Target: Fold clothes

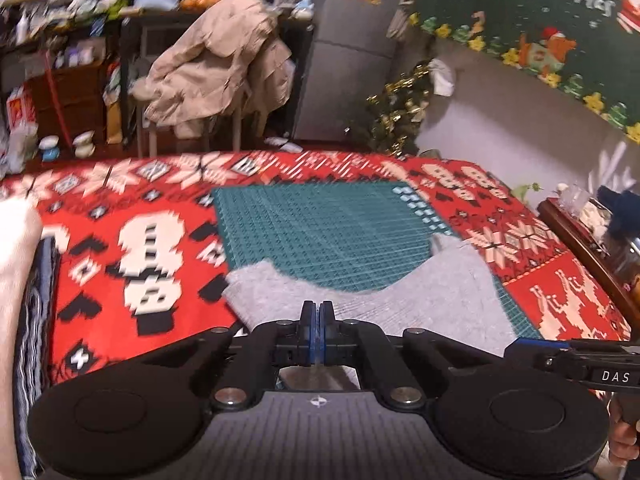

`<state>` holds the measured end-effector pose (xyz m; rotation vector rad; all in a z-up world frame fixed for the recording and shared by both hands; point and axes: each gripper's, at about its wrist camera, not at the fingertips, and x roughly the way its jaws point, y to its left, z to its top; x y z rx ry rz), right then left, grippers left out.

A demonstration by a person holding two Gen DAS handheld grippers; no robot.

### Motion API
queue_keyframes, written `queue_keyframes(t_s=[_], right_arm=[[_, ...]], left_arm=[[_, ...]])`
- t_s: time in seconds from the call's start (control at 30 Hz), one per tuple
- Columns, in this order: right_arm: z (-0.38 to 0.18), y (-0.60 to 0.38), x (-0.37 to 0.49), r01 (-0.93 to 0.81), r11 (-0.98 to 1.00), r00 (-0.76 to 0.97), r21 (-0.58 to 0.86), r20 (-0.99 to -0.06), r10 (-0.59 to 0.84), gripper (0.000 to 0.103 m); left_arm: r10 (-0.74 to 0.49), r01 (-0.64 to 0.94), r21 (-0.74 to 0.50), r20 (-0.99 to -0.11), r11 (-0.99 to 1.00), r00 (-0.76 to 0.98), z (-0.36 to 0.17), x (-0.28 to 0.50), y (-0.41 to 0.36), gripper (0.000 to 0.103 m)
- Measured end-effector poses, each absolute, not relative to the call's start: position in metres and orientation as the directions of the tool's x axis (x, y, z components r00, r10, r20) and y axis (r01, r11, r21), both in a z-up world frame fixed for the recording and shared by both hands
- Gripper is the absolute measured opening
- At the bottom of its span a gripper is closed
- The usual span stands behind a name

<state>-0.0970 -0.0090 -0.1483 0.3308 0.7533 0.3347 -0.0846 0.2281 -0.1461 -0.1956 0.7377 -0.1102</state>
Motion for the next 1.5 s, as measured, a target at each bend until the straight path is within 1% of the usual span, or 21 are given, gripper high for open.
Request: queue_keyframes(t_s=[0.07,0.1,0.13,0.17,0.2,0.23,0.33,0.43,0.53,0.67,0.77,0.9,1.0,1.1,1.13,1.23,1.37,1.43,1.5], right_arm=[[-0.152,-0.007,-0.092,-0.183,0.909,0.672,0.376,-0.626,0.394,0.036],[-0.156,-0.007,-0.088,-0.182,0.912,0.657,0.367,-0.645,0.391,0.032],[-0.157,-0.007,-0.086,-0.179,0.916,0.649,0.360,-0.656,0.385,0.020],[-0.155,-0.009,-0.084,-0.177,0.919,0.661,0.352,-0.649,0.376,0.014],[-0.151,-0.011,-0.084,-0.177,0.922,0.682,0.343,-0.632,0.367,0.002],[-0.147,-0.012,-0.079,-0.177,0.925,0.699,0.337,-0.618,0.360,0.001],[-0.138,-0.011,-0.052,-0.184,0.927,0.712,0.327,-0.606,0.355,0.001],[-0.142,-0.002,-0.020,-0.207,0.934,0.691,0.290,-0.632,0.349,0.001],[-0.154,0.005,-0.007,-0.240,0.940,0.667,0.242,-0.662,0.341,0.000],[-0.156,-0.012,-0.002,-0.211,0.927,0.645,0.310,-0.668,0.371,0.000],[-0.151,-0.024,0.009,-0.195,0.927,0.667,0.322,-0.649,0.365,0.000],[-0.162,-0.029,0.035,-0.176,0.932,0.651,0.318,-0.672,0.352,0.000],[-0.167,-0.039,0.047,-0.165,0.921,0.654,0.354,-0.659,0.371,0.000],[-0.170,-0.050,0.055,-0.124,0.923,0.666,0.364,-0.659,0.349,0.000],[-0.171,-0.054,0.058,-0.110,0.922,0.667,0.370,-0.661,0.344,0.001],[-0.171,-0.063,0.059,-0.085,0.923,0.669,0.374,-0.666,0.331,0.004],[-0.156,-0.061,0.029,-0.133,0.910,0.672,0.393,-0.639,0.375,0.004],[-0.152,-0.051,0.009,-0.164,0.913,0.650,0.374,-0.655,0.385,0.004],[-0.150,-0.040,-0.012,-0.182,0.919,0.630,0.349,-0.676,0.382,0.005]], left_arm=[[-0.160,0.005,-0.224,-0.681,0.975,0.715,-0.155,-0.080,0.231,0.002],[-0.160,-0.003,-0.230,-0.687,0.973,0.709,-0.158,-0.079,0.232,0.002],[-0.160,-0.009,-0.235,-0.689,0.972,0.707,-0.161,-0.079,0.233,0.002],[-0.160,-0.013,-0.238,-0.691,0.971,0.705,-0.162,-0.080,0.234,0.002],[-0.160,-0.014,-0.239,-0.690,0.971,0.706,-0.163,-0.080,0.233,0.002],[-0.159,-0.014,-0.239,-0.689,0.971,0.707,-0.163,-0.080,0.233,0.002],[-0.162,-0.016,-0.242,-0.693,0.970,0.702,-0.164,-0.080,0.232,0.002],[-0.166,-0.011,-0.243,-0.696,0.970,0.699,-0.164,-0.080,0.233,0.002],[-0.171,-0.001,-0.240,-0.699,0.971,0.694,-0.165,-0.079,0.234,0.002],[-0.187,-0.006,-0.264,-0.701,0.964,0.688,-0.165,-0.078,0.238,0.002],[-0.193,-0.008,-0.273,-0.703,0.962,0.685,-0.165,-0.077,0.239,0.002],[-0.201,-0.014,-0.287,-0.703,0.958,0.682,-0.166,-0.076,0.241,0.002],[-0.208,-0.011,-0.292,-0.705,0.956,0.678,-0.167,-0.076,0.242,0.002],[-0.214,-0.009,-0.297,-0.708,0.955,0.673,-0.167,-0.075,0.243,0.002],[-0.216,-0.007,-0.297,-0.709,0.955,0.671,-0.166,-0.075,0.243,0.003],[-0.235,-0.001,-0.315,-0.709,0.949,0.665,-0.166,-0.074,0.245,0.003],[-0.263,-0.008,-0.362,-0.694,0.932,0.670,-0.163,-0.078,0.253,0.005],[-0.256,-0.015,-0.357,-0.698,0.934,0.669,-0.161,-0.081,0.253,0.009],[-0.244,-0.022,-0.347,-0.703,0.938,0.668,-0.157,-0.086,0.252,0.016]])
